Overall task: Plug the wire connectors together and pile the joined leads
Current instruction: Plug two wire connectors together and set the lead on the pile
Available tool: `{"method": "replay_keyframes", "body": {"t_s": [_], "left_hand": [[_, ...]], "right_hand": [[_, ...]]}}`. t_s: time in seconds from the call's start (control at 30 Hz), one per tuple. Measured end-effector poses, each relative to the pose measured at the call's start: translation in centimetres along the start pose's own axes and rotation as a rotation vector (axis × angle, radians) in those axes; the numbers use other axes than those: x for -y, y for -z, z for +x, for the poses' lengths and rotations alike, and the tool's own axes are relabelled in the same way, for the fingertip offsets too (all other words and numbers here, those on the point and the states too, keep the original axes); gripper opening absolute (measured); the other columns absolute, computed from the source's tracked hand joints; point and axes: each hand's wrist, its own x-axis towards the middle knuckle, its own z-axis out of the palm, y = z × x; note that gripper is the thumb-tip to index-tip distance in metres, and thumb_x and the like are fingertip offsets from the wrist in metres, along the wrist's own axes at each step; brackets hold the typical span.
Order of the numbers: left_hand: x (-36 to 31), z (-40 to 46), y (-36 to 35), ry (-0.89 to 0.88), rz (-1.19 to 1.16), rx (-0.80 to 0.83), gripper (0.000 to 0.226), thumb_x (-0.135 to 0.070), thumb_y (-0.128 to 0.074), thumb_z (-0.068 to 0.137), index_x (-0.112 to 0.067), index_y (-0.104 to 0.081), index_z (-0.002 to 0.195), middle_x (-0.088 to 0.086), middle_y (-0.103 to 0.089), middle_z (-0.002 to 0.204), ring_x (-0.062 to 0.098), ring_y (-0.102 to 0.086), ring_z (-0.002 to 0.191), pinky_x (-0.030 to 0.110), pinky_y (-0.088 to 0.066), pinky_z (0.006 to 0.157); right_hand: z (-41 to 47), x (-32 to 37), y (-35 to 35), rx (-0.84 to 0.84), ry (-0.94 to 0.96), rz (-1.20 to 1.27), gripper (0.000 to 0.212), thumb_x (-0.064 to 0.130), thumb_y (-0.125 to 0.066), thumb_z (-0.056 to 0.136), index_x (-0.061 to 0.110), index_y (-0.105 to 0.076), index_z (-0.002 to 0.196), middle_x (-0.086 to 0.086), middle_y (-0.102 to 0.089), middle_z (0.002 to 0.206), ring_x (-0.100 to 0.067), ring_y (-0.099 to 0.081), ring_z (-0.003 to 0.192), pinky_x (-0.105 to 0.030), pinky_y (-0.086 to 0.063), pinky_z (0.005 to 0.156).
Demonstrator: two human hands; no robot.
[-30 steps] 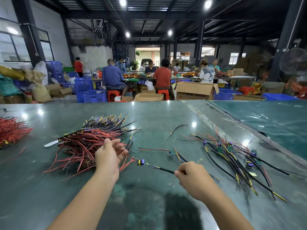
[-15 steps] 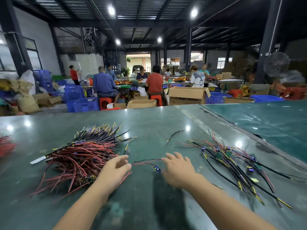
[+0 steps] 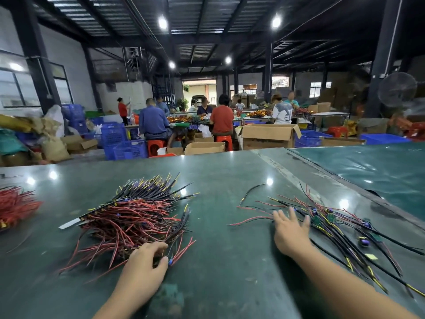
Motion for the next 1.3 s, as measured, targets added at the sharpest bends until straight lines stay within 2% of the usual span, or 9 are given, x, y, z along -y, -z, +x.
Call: {"method": "replay_keyframes", "body": {"t_s": [0.1, 0.23, 0.4, 0.6, 0.7, 0.8, 0.87, 1.03, 1.3], "left_hand": [[-0.4, -0.4, -0.7, -0.045, 0.178, -0.076, 0.031, -0.038, -0.055, 0.09, -0.03, -0.059, 0.12, -0.011, -0.057, 0.122, 0.014, -0.045, 0.112, 0.025, -0.035, 0.098], [-0.7, -0.6, -1.2, 0.012, 0.31, -0.052, 0.048, -0.064, -0.052, 0.082, -0.032, -0.057, 0.118, -0.011, -0.054, 0.121, 0.017, -0.043, 0.112, 0.028, -0.039, 0.094], [-1.1, -0.5, -1.4, -0.039, 0.339, -0.155, 0.025, -0.038, -0.056, 0.09, -0.028, -0.064, 0.111, -0.006, -0.062, 0.114, 0.022, -0.052, 0.102, 0.029, -0.037, 0.089], [-3.9, -0.8, 0.3, -0.01, -0.123, -0.53, 0.015, -0.022, -0.062, 0.089, -0.019, -0.073, 0.099, 0.003, -0.073, 0.093, 0.026, -0.064, 0.083, 0.028, -0.039, 0.069], [-5.6, -1.3, 0.2, 0.024, -0.719, -0.39, 0.017, -0.014, -0.058, 0.093, -0.025, -0.07, 0.087, -0.006, -0.072, 0.075, 0.014, -0.065, 0.073, 0.029, -0.05, 0.073], [-7.1, -2.0, -0.9, 0.141, -1.425, -0.143, 0.014, -0.01, -0.051, 0.095, -0.005, -0.064, 0.097, 0.007, -0.072, 0.083, 0.016, -0.069, 0.078, 0.033, -0.058, 0.08], [-7.3, -2.4, -1.8, 0.202, -1.641, -0.04, 0.019, -0.012, -0.053, 0.09, 0.001, -0.06, 0.103, 0.014, -0.072, 0.089, 0.019, -0.07, 0.08, 0.031, -0.058, 0.08], [-6.9, -3.4, -3.4, 0.239, -1.764, 0.102, 0.023, -0.008, -0.054, 0.076, -0.003, -0.061, 0.097, 0.012, -0.074, 0.085, 0.018, -0.072, 0.074, 0.024, -0.058, 0.064], [-6.3, -3.7, -4.0, 0.203, -1.637, 0.172, 0.026, 0.005, -0.045, 0.089, -0.002, -0.06, 0.109, 0.02, -0.071, 0.096, 0.024, -0.071, 0.081, 0.027, -0.057, 0.068]], "right_hand": [[1.0, -3.1, 0.4, 0.035, -0.066, 0.007, 0.067, 0.004, -0.027, 0.088, 0.018, -0.009, 0.152, 0.004, -0.005, 0.161, -0.028, 0.015, 0.146, -0.062, 0.009, 0.11], [1.1, -3.8, 1.5, 0.001, -0.029, 0.036, 0.056, 0.022, -0.031, 0.097, 0.019, -0.014, 0.15, 0.002, -0.005, 0.161, -0.031, 0.011, 0.146, -0.057, 0.0, 0.115], [-3.3, 3.2, 3.6, -0.231, 0.16, 0.428, 0.043, 0.021, -0.051, 0.092, 0.016, -0.05, 0.134, -0.003, -0.042, 0.145, -0.023, -0.023, 0.141, -0.035, -0.025, 0.109], [-11.8, 10.4, 3.2, 0.016, 0.151, 1.08, 0.026, 0.01, -0.052, 0.087, 0.028, -0.064, 0.102, 0.011, -0.064, 0.106, -0.005, -0.057, 0.102, -0.015, -0.038, 0.08], [-13.3, 11.2, 2.9, 0.1, 0.174, 1.184, 0.023, 0.009, -0.053, 0.088, 0.027, -0.065, 0.097, 0.013, -0.066, 0.099, 0.0, -0.06, 0.094, -0.011, -0.042, 0.077], [-13.6, 11.2, 3.6, 0.198, 0.136, 1.469, 0.021, 0.007, -0.051, 0.094, 0.022, -0.066, 0.092, 0.006, -0.068, 0.092, -0.01, -0.063, 0.087, -0.019, -0.047, 0.077], [-13.7, 11.0, 4.1, 0.244, 0.098, 1.652, 0.021, 0.009, -0.049, 0.096, 0.017, -0.067, 0.092, -0.001, -0.068, 0.089, -0.014, -0.063, 0.082, -0.023, -0.048, 0.074], [-13.7, 10.3, 4.0, 0.239, 0.176, 1.696, 0.016, 0.011, -0.055, 0.094, 0.011, -0.069, 0.101, -0.002, -0.072, 0.091, -0.008, -0.063, 0.078, -0.022, -0.049, 0.074], [-13.2, 9.9, 2.8, 0.123, 0.195, 1.768, 0.004, 0.002, -0.064, 0.086, 0.003, -0.064, 0.09, -0.008, -0.067, 0.082, -0.02, -0.058, 0.082, -0.036, -0.047, 0.083]]}}
